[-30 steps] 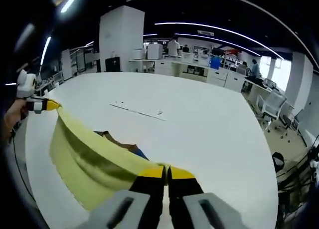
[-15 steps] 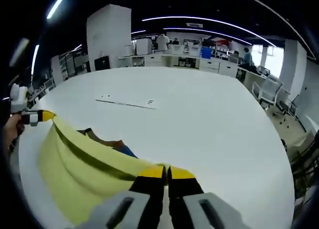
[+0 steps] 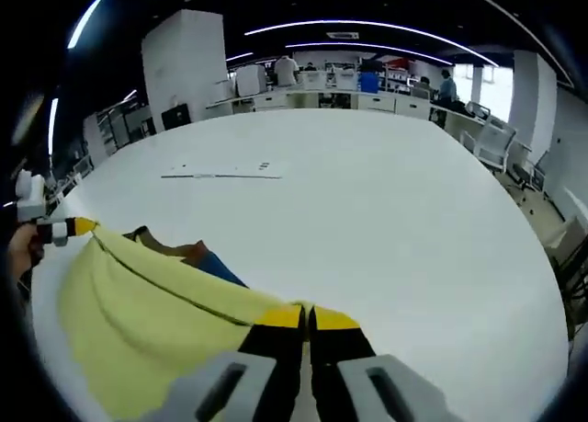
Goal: Fold the garment on the visible template until the final outline fits inside the template.
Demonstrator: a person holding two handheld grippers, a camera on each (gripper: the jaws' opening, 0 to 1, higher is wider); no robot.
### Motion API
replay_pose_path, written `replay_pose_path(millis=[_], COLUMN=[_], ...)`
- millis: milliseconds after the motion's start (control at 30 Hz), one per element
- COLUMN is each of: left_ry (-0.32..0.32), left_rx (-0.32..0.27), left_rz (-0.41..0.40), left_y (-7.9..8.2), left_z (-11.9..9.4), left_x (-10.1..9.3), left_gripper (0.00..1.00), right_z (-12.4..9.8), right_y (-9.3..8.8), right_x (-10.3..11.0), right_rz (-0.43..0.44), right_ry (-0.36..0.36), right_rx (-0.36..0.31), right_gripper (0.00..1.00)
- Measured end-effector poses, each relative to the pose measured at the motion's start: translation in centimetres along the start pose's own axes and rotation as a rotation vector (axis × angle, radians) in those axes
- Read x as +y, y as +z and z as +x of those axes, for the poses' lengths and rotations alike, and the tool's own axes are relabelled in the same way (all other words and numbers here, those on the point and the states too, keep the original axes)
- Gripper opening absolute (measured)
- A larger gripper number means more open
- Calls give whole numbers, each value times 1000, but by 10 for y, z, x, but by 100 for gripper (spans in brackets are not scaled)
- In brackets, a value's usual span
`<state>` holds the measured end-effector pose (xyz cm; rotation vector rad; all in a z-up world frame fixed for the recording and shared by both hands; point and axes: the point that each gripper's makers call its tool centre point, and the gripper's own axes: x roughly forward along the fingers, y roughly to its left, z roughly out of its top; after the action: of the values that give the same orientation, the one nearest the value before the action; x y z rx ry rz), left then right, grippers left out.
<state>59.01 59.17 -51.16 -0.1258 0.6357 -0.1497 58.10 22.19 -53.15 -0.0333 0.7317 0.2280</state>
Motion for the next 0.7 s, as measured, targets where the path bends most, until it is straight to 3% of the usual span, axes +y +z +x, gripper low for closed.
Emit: replay_pose_path(millis=[433, 533, 600, 700], left_ry=[-10, -52, -90, -138], left_rx=[14, 4, -30, -60], left_rz=[43, 67, 103, 159], left_y=[-10, -8, -1, 5], left_z=[3, 1, -4, -10], left_x=[-3, -6, -8, -11], left_gripper=[0, 2, 8, 25], right_z=[2, -3, -6, -10], right_y=[2, 9, 14, 15], right_x=[0, -5, 0, 4], right_rz=[39, -91, -142, -148], right_ry=[26, 2, 28, 58], right_rx=[1, -21, -41, -41], right_gripper=[0, 10, 16, 22])
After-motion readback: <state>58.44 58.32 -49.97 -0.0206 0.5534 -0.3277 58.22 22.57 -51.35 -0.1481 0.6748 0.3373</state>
